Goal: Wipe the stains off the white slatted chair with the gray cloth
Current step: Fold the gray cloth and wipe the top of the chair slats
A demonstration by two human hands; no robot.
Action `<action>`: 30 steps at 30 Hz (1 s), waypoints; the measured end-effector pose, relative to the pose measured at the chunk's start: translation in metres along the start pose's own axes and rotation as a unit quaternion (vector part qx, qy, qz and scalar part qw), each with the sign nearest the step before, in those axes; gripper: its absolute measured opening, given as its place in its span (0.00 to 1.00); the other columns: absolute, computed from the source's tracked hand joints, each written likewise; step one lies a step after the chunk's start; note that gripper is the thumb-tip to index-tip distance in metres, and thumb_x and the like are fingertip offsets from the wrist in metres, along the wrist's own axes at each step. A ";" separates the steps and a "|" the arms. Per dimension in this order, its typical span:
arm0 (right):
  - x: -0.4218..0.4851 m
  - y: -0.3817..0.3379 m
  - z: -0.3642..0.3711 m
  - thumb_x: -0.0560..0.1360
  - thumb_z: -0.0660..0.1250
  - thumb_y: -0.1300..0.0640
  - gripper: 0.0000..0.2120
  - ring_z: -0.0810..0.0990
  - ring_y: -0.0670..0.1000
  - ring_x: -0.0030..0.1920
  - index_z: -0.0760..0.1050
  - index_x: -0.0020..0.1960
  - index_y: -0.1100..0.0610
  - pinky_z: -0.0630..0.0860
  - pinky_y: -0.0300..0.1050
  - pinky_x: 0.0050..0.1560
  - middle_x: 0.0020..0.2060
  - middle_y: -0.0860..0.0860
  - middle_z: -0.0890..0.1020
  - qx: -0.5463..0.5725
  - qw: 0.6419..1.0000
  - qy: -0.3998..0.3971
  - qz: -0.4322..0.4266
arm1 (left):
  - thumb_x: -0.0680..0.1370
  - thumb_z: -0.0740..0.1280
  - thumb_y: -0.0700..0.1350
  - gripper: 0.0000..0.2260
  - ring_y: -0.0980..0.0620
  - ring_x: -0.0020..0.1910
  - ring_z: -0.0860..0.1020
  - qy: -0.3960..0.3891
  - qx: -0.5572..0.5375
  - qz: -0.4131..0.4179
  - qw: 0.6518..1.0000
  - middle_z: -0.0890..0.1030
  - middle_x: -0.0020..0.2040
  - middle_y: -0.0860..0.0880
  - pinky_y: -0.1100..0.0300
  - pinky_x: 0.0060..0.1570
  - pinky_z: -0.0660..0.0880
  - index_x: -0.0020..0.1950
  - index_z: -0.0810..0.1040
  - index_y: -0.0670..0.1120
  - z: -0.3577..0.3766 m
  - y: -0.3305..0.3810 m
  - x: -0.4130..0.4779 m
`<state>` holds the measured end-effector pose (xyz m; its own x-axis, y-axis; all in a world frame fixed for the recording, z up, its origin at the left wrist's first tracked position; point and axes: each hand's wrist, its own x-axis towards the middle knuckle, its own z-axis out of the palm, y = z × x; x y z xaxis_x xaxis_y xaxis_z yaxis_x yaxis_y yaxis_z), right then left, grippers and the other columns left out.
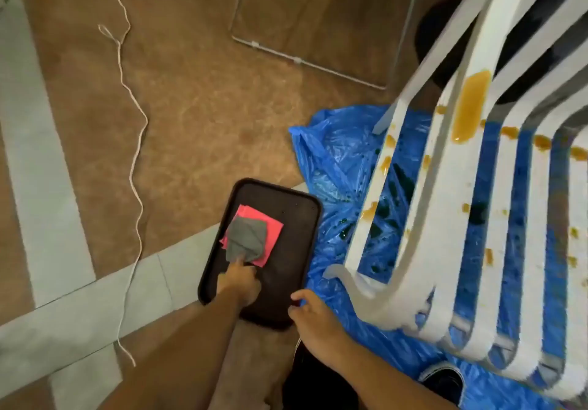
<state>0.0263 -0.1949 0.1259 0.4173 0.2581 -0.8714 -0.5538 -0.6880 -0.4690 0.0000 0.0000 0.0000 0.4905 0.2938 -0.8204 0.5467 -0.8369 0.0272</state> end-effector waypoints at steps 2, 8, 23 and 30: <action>0.016 0.002 0.004 0.79 0.62 0.54 0.10 0.74 0.44 0.34 0.73 0.61 0.47 0.69 0.38 0.36 0.35 0.47 0.75 -0.009 1.000 -0.010 -0.004 | 0.79 0.61 0.53 0.23 0.45 0.79 0.56 -0.013 0.031 0.006 0.999 0.50 0.82 0.50 0.44 0.72 0.62 0.75 0.71 0.54 -0.006 0.003 0.022; 0.037 0.009 0.000 0.80 0.64 0.53 0.09 0.73 0.41 0.32 0.74 0.60 0.47 0.70 0.39 0.42 0.33 0.46 0.75 -0.034 0.999 -0.014 -0.005 | 0.79 0.61 0.56 0.32 0.44 0.81 0.42 -0.078 0.156 0.013 0.985 0.41 0.83 0.51 0.39 0.76 0.52 0.82 0.57 0.53 0.006 0.005 0.084; 0.033 -0.015 -0.003 0.78 0.63 0.52 0.14 0.79 0.44 0.44 0.73 0.63 0.46 0.74 0.42 0.51 0.40 0.46 0.78 -0.083 0.996 -0.035 0.017 | 0.75 0.65 0.50 0.14 0.44 0.55 0.81 0.213 -0.126 0.049 0.968 0.82 0.57 0.47 0.50 0.54 0.75 0.58 0.82 0.48 0.017 0.004 0.050; -0.046 -0.054 0.010 0.76 0.62 0.53 0.14 0.78 0.47 0.43 0.74 0.60 0.45 0.71 0.40 0.44 0.44 0.45 0.78 -0.043 0.997 -0.068 0.018 | 0.73 0.76 0.36 0.11 0.45 0.48 0.82 0.260 -0.583 -0.029 0.769 0.82 0.46 0.47 0.54 0.50 0.80 0.49 0.76 0.45 -0.044 0.038 -0.097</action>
<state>0.0293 -0.1629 0.1895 0.2939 0.3166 -0.9019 -0.5005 -0.7529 -0.4274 0.0030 -0.0395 0.1054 0.4816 0.7139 -0.5084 0.6665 0.0783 0.7414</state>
